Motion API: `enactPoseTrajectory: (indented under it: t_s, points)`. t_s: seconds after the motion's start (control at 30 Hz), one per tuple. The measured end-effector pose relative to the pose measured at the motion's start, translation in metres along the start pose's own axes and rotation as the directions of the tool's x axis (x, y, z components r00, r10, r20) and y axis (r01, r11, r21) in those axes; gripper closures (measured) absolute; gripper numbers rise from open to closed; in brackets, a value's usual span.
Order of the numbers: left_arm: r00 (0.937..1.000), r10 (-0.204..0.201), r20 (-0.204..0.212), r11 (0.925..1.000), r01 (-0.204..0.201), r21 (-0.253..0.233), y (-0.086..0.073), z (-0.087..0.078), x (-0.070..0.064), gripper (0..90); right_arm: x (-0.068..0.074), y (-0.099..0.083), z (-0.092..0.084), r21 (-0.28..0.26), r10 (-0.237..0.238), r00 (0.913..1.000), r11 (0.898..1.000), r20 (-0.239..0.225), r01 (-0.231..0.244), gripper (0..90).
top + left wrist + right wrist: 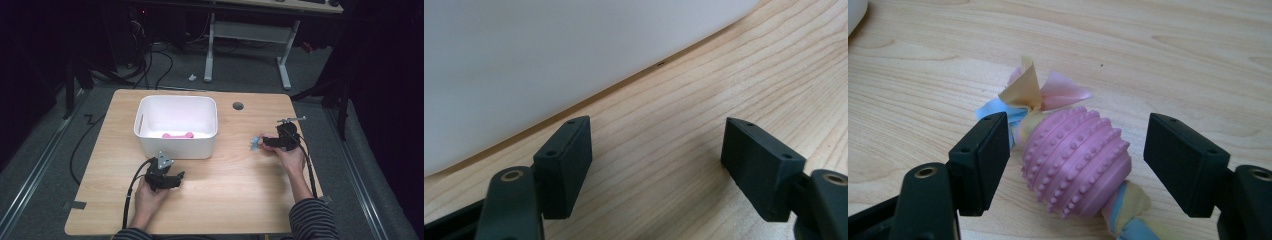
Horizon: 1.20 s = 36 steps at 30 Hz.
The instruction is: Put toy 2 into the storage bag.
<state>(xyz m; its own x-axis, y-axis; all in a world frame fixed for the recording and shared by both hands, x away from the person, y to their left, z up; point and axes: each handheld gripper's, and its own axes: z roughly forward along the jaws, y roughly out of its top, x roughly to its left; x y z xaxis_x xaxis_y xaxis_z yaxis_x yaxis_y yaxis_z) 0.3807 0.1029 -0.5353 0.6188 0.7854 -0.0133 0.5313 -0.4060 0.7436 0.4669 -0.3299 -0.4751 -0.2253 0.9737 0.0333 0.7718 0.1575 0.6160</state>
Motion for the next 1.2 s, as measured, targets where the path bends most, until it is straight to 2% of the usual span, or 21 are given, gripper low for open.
enactPoseTrajectory:
  t_s: [0.1, 0.27, 0.57, 0.63, 0.93, 1.2]
  points:
    - [1.0000, 0.008, 0.005, 1.0000, -0.008, 0.002, 0.000, 0.000, 0.000, 27.6, 0.000, -0.001, 0.005, 0.017, 0.008, 0.9999, 1.000, -0.015, -0.007, 27.3]
    - [0.9999, 0.012, 0.008, 0.9999, -0.012, 0.002, 0.000, 0.000, 0.000, 27.0, 0.004, -0.003, 0.010, 0.017, -0.033, 0.9991, 0.999, 0.027, 0.033, 33.9]
    - [0.9999, 0.013, 0.006, 0.9999, -0.013, 0.007, 0.000, 0.001, 0.000, 25.1, 0.005, -0.004, 0.008, 0.015, -0.055, 0.9982, 0.998, 0.025, 0.055, 34.9]
    - [1.0000, 0.006, 0.007, 0.9999, -0.006, 0.010, 0.000, 0.001, 0.000, 21.6, 0.005, -0.004, 0.008, 0.018, -0.062, 0.9977, 0.998, 0.025, 0.062, 35.1]
    - [0.9999, 0.011, 0.007, 0.9998, -0.011, 0.015, 0.001, 0.001, -0.001, 18.5, 0.005, -0.003, 0.001, -0.014, -0.038, 0.9986, 0.999, -0.035, 0.038, 35.6]
    - [0.9998, 0.016, 0.015, 0.9997, -0.016, 0.018, 0.001, 0.002, -0.001, 16.6, 0.011, -0.001, -0.014, -0.040, -0.064, 0.9952, 0.997, -0.074, 0.061, 35.7]
